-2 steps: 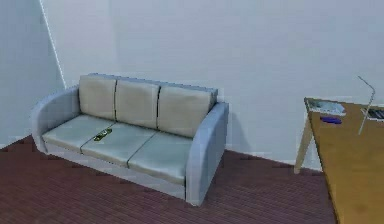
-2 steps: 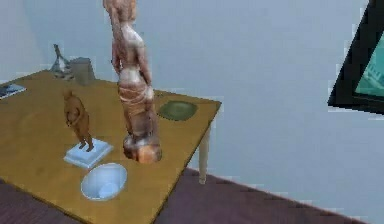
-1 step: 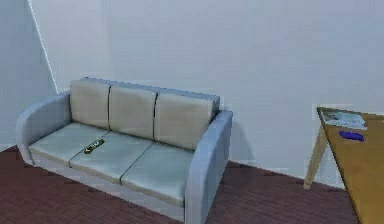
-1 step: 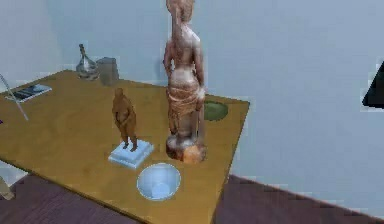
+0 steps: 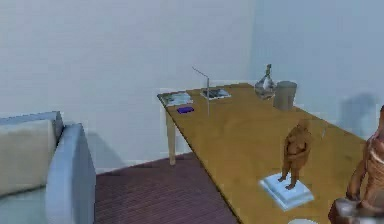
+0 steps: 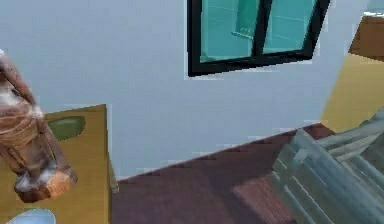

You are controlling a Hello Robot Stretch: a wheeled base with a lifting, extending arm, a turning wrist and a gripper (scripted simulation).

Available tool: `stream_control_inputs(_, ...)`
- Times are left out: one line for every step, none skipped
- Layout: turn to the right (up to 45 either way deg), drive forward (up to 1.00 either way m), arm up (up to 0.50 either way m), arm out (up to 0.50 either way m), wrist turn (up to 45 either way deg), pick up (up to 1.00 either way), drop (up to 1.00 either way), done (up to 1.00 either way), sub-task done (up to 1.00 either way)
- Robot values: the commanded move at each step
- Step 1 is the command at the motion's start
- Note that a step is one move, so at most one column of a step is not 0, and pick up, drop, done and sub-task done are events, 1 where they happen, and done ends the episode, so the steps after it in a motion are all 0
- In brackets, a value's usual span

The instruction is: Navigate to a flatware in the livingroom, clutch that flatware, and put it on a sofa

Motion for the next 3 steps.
stream_control_inputs(45.0,0.00,0.00,0.00,0.0,0.00,0.00,0.00,0.00)
stream_control_inputs(45.0,0.00,0.00,0.00,0.0,0.00,0.00,0.00,0.00)
stream_control_inputs(24.0,0.00,0.00,0.00,0.0,0.00,0.00,0.00,0.00)
